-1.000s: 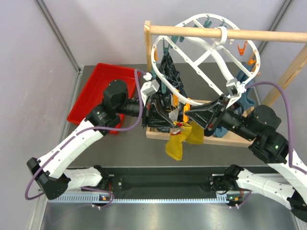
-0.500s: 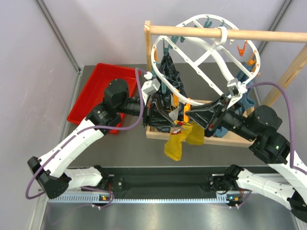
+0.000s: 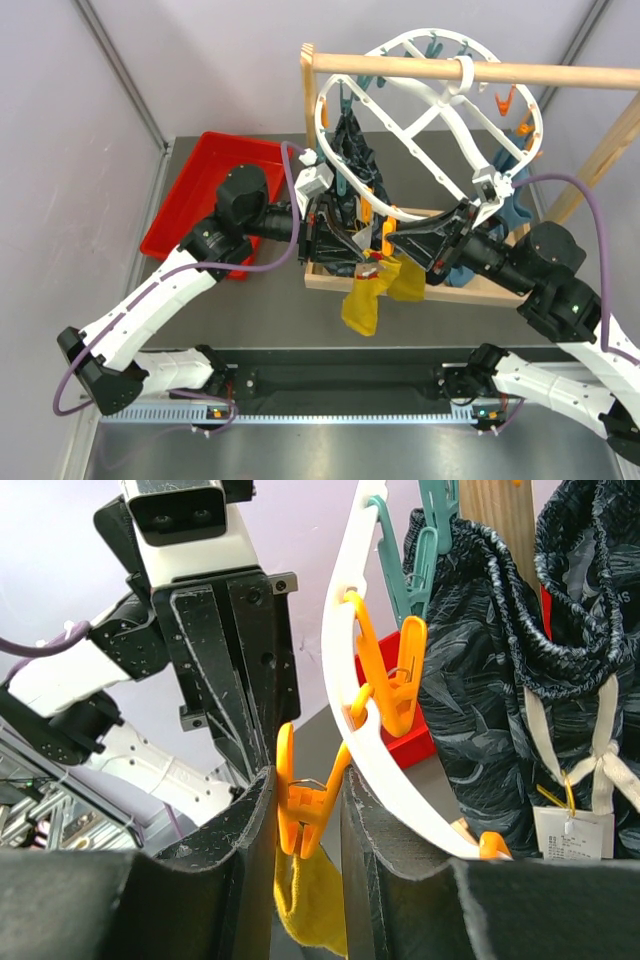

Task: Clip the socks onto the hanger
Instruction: Clamp the sock onto the hanger.

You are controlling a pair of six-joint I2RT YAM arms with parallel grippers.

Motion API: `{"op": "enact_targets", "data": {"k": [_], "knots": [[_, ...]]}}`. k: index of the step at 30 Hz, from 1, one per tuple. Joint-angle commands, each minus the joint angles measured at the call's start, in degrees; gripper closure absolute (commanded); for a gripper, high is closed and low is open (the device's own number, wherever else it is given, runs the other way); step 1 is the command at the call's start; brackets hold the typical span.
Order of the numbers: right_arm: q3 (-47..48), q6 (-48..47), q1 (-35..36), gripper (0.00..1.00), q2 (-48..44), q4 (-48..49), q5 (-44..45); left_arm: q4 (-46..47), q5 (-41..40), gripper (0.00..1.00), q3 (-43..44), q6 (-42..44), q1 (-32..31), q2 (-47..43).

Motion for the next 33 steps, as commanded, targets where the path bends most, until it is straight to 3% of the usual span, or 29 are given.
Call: {"op": "enact_targets", "data": {"k": [1,33], "knots": [[-0.75,2.07,0.71,1.00,0.27,1.36,-8.02,1.33,-0.47,1.00,1.96,1.38,-0.31,-1.91],[-1.46,1.45,0.62,1.00,-1.31,-0.05,-6.35,5.81,-3.46,1.00,1.35,-0.91,-0.31,-2.79]]}}
